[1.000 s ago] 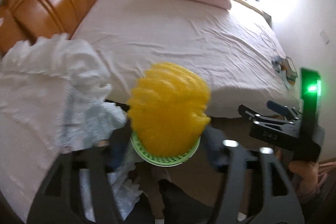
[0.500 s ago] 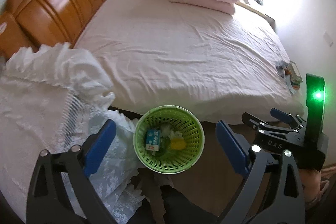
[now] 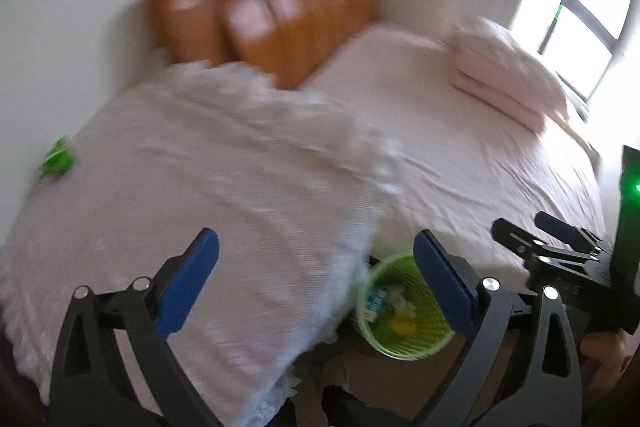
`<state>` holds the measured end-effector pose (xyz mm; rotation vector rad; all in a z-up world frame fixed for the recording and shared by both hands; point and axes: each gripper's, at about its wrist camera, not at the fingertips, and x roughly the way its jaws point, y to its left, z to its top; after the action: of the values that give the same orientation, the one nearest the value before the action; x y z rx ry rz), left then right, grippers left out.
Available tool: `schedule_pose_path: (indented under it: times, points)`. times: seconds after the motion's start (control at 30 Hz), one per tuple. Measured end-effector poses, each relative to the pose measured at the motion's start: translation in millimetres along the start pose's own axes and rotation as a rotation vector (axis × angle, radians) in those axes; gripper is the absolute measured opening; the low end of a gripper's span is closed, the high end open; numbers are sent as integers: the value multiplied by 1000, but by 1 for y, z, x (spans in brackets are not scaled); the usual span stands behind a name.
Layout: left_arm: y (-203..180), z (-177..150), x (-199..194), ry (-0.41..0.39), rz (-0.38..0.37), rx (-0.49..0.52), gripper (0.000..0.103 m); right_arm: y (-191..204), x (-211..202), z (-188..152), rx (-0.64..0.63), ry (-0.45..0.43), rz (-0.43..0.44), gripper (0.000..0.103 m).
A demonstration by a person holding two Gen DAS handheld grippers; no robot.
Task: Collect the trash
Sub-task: 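Move both tools back over the bed toward the green wrapper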
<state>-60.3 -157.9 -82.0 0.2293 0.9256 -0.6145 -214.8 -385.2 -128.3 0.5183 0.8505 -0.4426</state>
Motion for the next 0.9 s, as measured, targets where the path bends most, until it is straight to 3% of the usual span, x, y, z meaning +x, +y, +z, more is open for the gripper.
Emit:
schedule_pose_path:
  times: [0.27, 0.4, 0.67, 0.9]
  points:
    - [146, -22, -34, -39, 263, -285, 95, 148, 30, 28, -329, 18, 241, 100]
    - [210, -35, -45, -41, 355, -418, 95, 214, 54, 32, -451, 48, 339, 100]
    - [293, -50, -52, -41, 452, -558, 95, 375, 120, 36, -716, 110, 494, 100]
    - [345, -53, -35, -20, 472, -621, 95, 486, 163, 26, -981, 63, 552, 100]
